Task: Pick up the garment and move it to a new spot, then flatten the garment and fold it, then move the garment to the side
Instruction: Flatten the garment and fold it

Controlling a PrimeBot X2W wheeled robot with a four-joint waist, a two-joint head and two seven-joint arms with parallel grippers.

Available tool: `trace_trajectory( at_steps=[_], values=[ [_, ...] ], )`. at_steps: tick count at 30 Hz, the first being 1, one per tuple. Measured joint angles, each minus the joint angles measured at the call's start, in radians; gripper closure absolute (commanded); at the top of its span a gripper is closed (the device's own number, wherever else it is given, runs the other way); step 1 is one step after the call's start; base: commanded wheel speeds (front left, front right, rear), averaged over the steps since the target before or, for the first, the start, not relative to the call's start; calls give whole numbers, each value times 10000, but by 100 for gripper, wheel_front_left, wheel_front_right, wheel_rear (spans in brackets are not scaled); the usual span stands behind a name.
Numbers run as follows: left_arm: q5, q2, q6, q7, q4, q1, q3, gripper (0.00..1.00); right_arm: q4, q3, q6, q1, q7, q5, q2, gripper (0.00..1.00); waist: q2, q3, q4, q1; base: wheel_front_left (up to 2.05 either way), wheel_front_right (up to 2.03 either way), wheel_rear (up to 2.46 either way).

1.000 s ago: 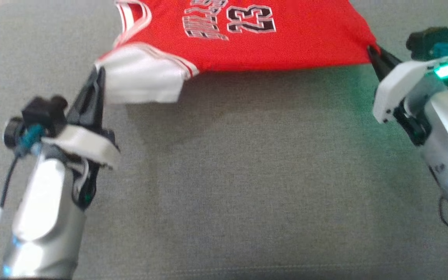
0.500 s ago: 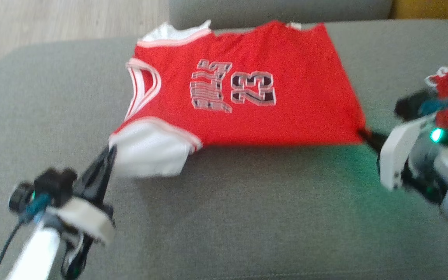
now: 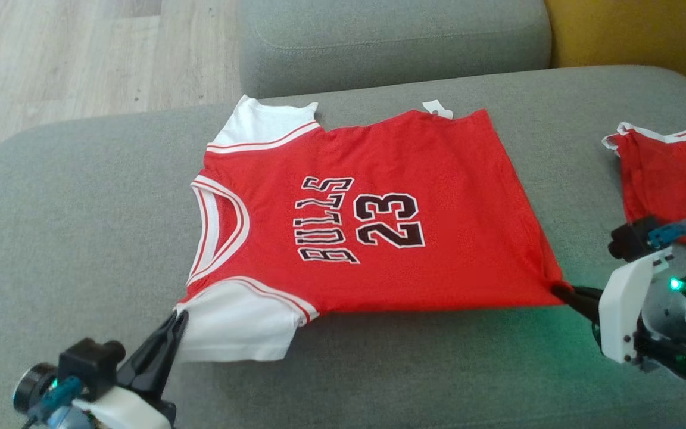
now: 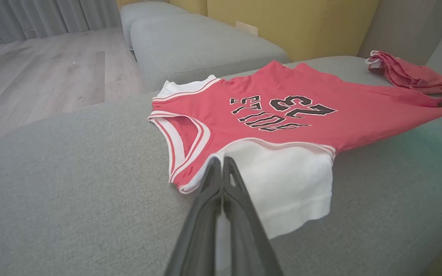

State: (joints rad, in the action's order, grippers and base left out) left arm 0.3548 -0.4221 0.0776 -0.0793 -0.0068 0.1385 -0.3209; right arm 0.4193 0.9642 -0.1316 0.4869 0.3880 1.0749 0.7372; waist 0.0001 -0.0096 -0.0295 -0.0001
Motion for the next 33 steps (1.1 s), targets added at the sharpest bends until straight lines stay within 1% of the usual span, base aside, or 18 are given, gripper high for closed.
trace_trajectory(
  at_steps=[2,6,11,16,17,23,33],
  values=[
    [0,-67,-79,109,-190,-22,29,100,-15,-157,0,1,-4,-50,0,100,0,53,-19,0,0,0,0],
    [-4,-102,-86,311,-255,-291,21,100,25,-470,0,83,2,-247,-33,100,0,270,-32,0,0,0,0],
    [-23,-123,-86,357,-65,-1375,25,100,219,-872,0,569,188,-495,-341,100,0,649,-53,0,0,0,0],
    [-121,-115,-52,428,449,-2420,-88,100,596,-1135,0,987,533,-646,-600,100,0,1059,-32,0,0,0,0],
    [-171,-115,21,437,573,-2626,-146,100,667,-1187,0,1034,593,-667,-665,100,0,1140,-23,0,0,0,0],
    [-387,-90,119,441,1546,-3745,-405,100,1037,-1308,0,1511,924,-993,-1003,100,0,1584,6,0,0,0,0],
    [-545,-23,247,663,2824,-4707,-813,100,1687,-1348,0,2228,1057,-1511,-1411,100,0,2147,77,1,0,0,0]
  ],
)
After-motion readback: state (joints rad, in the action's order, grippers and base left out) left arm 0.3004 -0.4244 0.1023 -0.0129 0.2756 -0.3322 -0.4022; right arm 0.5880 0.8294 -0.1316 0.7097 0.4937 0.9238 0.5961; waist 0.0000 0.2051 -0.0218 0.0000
